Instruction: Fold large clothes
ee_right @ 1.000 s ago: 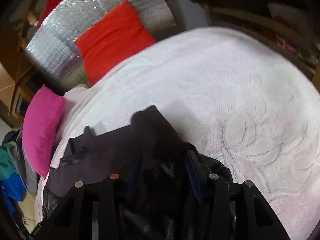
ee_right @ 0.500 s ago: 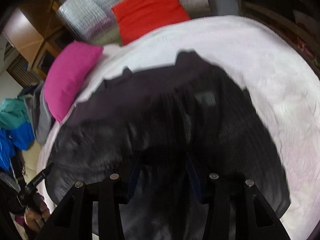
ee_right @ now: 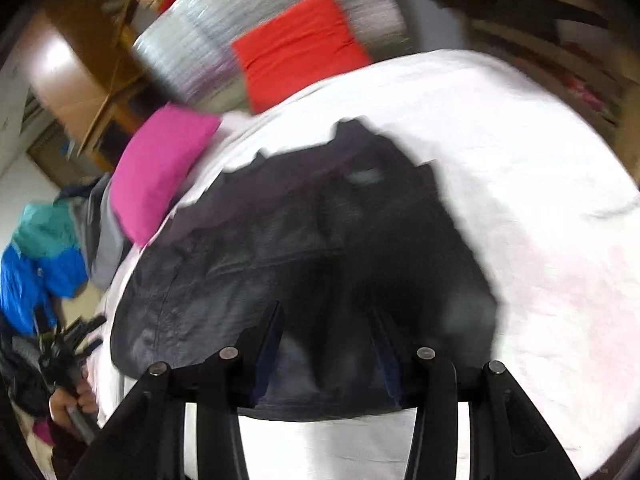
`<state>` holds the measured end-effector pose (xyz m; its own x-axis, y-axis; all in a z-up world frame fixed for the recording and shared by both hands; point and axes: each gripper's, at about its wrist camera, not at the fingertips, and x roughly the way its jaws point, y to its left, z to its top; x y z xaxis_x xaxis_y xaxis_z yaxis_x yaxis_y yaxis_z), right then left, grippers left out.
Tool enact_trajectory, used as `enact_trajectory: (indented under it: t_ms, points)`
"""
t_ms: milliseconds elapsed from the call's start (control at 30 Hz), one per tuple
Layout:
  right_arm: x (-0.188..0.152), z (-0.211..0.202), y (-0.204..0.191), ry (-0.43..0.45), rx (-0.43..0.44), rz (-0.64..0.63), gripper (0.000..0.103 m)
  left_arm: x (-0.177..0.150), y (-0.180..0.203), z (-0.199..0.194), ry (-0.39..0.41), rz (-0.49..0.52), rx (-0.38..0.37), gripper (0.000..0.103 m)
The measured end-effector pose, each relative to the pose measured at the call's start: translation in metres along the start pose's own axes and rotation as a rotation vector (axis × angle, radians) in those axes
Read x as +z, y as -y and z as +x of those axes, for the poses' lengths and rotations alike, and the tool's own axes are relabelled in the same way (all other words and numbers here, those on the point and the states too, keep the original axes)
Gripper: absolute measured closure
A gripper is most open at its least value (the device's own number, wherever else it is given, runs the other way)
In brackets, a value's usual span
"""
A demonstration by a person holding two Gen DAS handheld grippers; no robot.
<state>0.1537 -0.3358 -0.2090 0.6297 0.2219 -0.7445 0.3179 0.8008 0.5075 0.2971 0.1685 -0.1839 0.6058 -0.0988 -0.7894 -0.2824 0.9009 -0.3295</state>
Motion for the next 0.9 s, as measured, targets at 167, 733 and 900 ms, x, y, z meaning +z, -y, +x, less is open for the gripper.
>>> enact_trajectory:
  t_ms: [167,733,900]
  points:
    - [0.009,-0.022,0.055,0.096,-0.088,0.152,0.025,0.003,-0.01,0.014,-0.098,-0.012,-0.106,0.022]
    - [0.021,0.04,0.001,0.082,-0.221,-0.181,0.091,-0.013,0.022,0.023,-0.064,0.14,-0.19,0.09]
    - [0.026,0.029,-0.016,0.199,-0.19,-0.196,0.091,-0.019,0.01,0.009,-0.046,0.105,-0.19,0.092]
